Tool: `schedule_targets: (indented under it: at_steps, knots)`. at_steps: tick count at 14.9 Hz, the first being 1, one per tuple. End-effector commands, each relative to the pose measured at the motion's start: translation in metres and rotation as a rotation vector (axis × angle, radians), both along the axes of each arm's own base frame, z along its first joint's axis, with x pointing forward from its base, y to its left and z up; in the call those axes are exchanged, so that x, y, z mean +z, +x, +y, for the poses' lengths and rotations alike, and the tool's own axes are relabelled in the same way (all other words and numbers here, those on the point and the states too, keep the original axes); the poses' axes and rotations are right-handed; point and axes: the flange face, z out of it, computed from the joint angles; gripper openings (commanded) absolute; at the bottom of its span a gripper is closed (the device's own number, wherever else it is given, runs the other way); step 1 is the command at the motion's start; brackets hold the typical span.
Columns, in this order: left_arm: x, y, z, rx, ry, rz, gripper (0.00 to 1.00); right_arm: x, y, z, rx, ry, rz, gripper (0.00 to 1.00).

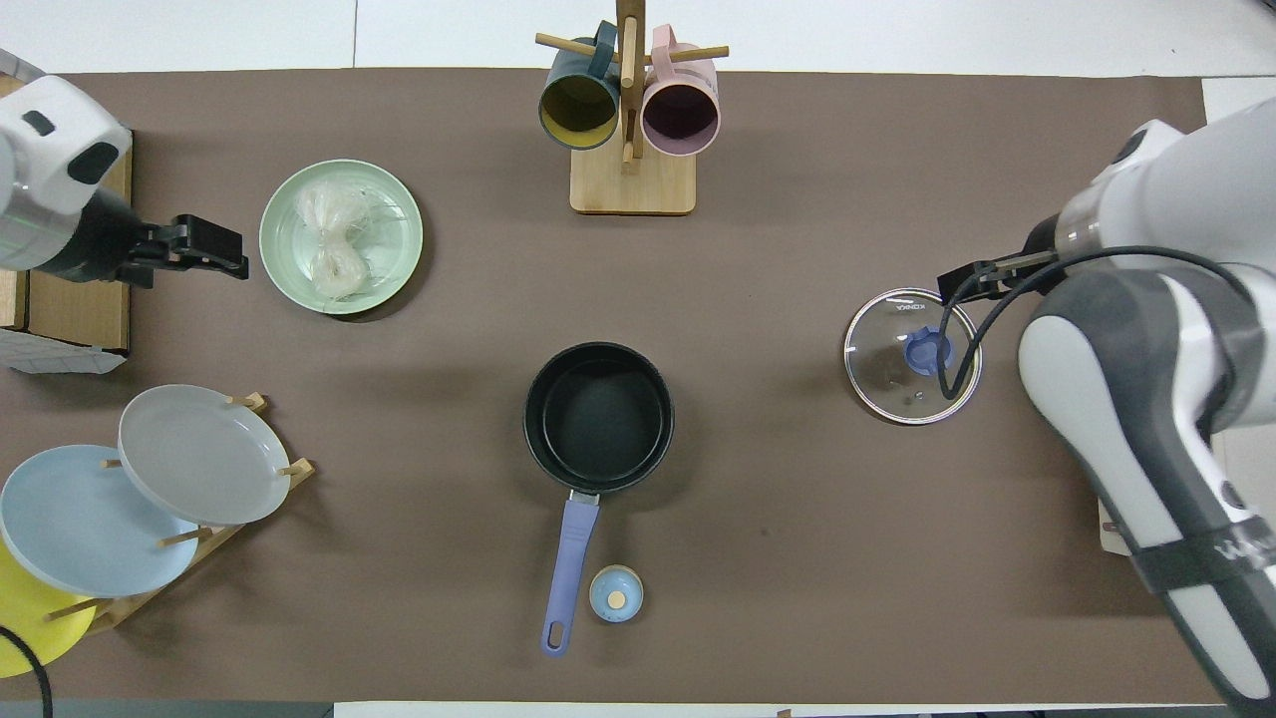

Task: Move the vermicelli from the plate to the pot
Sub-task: 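Reach the left gripper to the vermicelli while the right gripper reaches the lid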

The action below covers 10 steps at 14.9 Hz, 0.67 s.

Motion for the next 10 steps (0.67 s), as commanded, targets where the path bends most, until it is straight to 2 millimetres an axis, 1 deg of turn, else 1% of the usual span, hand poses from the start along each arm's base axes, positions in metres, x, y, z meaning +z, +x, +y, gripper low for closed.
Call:
schedule_targets:
  at_steps: [1,3,4,6,8,9,10]
  knots:
    - [-0.042,0.03,-0.007,0.021,-0.013,-0.014,1.0,-0.037,-0.003,0.006,-0.011,0.015,-0.028,1.0]
    - [-0.077,0.046,-0.009,0.023,-0.012,-0.026,1.0,-0.061,-0.015,0.005,-0.01,0.014,-0.058,1.0]
    - [-0.093,0.051,-0.022,0.008,-0.014,-0.036,1.0,-0.07,-0.022,0.005,-0.01,0.013,-0.058,1.0]
    - [-0.132,0.062,-0.032,0.014,-0.01,-0.035,1.0,-0.089,-0.022,0.003,-0.008,0.013,-0.043,1.0]
    - [-0.158,0.071,-0.041,0.012,-0.007,-0.069,1.0,-0.091,-0.022,0.007,-0.004,0.014,-0.047,1.0]
    - [-0.165,0.074,-0.041,0.003,0.008,-0.08,1.0,-0.097,-0.025,0.015,0.01,0.014,-0.04,1.0]
    - [-0.175,0.076,-0.04,-0.018,0.039,-0.085,1.0,-0.103,-0.028,0.018,0.017,0.013,-0.032,1.0]
